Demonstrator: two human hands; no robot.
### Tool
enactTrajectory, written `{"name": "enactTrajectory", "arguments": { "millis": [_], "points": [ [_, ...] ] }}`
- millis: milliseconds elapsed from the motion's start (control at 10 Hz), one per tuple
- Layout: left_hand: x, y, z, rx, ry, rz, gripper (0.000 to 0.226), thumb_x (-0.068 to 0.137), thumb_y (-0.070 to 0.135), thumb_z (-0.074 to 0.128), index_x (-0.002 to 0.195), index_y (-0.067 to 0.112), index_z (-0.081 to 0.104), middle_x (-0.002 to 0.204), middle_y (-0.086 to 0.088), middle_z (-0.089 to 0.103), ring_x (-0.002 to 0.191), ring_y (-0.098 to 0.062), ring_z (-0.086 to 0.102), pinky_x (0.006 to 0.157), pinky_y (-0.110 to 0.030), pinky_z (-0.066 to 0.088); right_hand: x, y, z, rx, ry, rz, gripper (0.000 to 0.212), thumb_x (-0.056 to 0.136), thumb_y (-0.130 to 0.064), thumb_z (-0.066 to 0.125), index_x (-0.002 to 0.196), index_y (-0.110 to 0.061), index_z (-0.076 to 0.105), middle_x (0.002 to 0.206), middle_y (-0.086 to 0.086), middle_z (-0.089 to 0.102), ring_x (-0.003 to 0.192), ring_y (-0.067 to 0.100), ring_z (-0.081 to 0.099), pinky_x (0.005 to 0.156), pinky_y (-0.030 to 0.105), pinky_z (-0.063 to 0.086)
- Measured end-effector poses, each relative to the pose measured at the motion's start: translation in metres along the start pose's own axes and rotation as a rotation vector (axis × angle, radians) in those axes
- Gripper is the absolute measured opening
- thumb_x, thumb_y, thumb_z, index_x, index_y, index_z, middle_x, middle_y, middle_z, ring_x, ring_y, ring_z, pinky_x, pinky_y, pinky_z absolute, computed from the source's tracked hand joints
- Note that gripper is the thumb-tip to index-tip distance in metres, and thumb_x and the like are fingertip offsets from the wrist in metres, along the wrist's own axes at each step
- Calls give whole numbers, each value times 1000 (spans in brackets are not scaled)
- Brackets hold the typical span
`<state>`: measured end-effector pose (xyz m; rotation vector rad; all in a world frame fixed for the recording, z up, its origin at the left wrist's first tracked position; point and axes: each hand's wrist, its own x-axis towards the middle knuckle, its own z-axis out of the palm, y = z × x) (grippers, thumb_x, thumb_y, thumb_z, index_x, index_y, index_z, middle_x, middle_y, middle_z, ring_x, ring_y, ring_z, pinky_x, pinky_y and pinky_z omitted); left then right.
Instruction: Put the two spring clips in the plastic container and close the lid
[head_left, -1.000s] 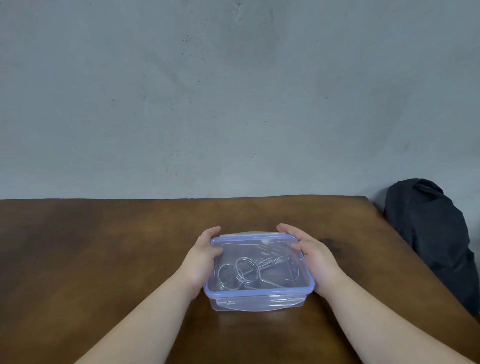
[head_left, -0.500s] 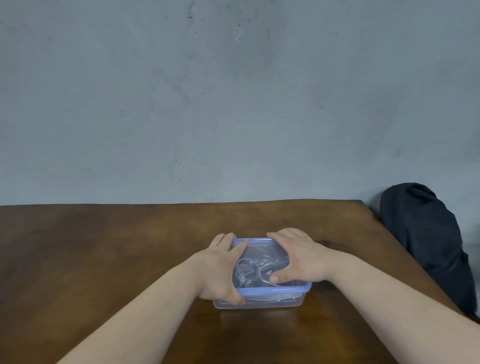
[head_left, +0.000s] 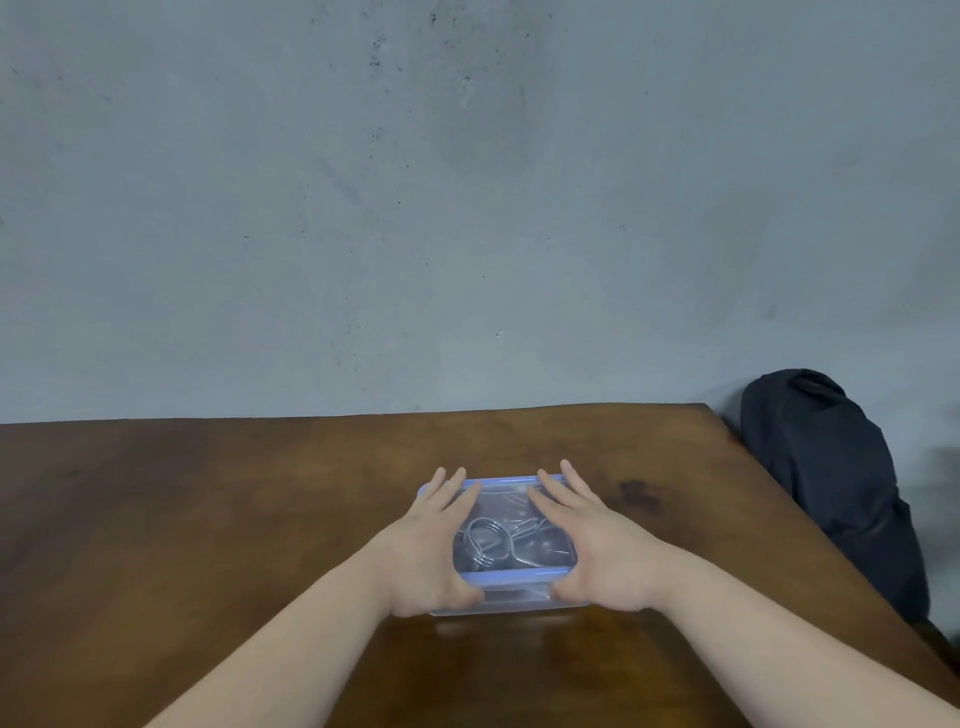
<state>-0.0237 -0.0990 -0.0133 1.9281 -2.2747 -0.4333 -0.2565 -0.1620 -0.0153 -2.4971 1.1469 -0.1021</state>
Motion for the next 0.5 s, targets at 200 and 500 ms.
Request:
{"name": "enactTrajectory", "arguments": {
  "millis": [200,500],
  "points": [
    [-6,2,-5,-77,-36,-18,133,60,65,81,158,31,-3,165,11,-20,150,-8,-21,124,-39,15,-11,6,-5,67,-41,-8,114,71,-48,79,160,-34,10,161,-25,-24,143,-5,-33,122,36,23],
    [-4,14,-78,-750,213,17,44,92,55,49,102,20,72,110,4,70,111,-15,63,88,-26,51,-10,-17,-78,554,260,19,33,101,-43,54,117,-19,69,120,-3,67,114,13,61,101,37,47]
  ]
}}
